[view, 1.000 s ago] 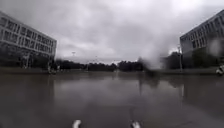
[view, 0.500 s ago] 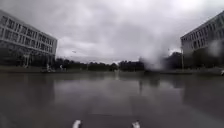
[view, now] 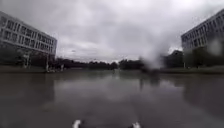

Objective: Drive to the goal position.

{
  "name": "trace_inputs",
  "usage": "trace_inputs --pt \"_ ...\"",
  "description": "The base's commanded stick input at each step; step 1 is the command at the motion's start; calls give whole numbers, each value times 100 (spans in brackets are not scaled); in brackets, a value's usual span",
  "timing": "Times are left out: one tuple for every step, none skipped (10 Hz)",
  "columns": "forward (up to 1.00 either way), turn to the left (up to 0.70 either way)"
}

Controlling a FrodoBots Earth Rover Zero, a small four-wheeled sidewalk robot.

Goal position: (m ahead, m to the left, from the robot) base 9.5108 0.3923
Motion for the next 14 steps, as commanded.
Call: trace_inputs --pt "70 0" --pt "70 0" --pt "70 0" --pt "70 0" --pt "70 0" --pt "70 0" --pt "70 0" --pt "70 0" --pt "70 0" --pt "70 0" --pt "70 0" --pt "70 0" --pt "70 0" --pt "70 0"
